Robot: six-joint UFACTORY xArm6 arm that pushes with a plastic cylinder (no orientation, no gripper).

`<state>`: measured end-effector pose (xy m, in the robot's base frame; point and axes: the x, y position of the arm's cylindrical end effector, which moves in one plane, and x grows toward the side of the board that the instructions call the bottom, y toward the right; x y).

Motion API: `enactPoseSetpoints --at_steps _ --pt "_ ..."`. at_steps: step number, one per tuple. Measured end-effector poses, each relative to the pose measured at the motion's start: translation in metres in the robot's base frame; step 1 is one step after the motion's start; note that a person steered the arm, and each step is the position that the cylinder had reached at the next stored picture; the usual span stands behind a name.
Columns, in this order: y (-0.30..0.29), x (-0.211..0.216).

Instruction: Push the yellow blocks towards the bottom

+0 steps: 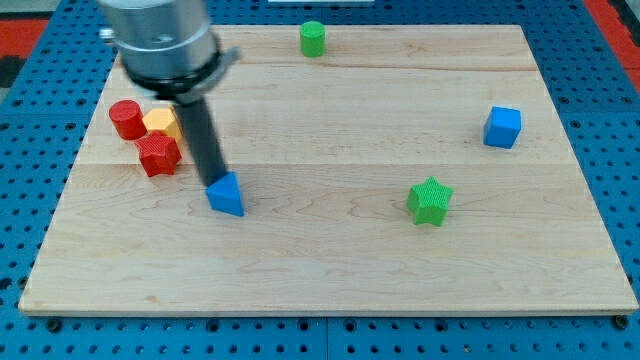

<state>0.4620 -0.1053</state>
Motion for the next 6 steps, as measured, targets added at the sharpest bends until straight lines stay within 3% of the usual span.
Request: enactPoseSetpoints --at_steps 2,4,6 --pt "-0.006 -0.113" --pt "-0.098 -0.084" --pt "-0.108 -0.046"
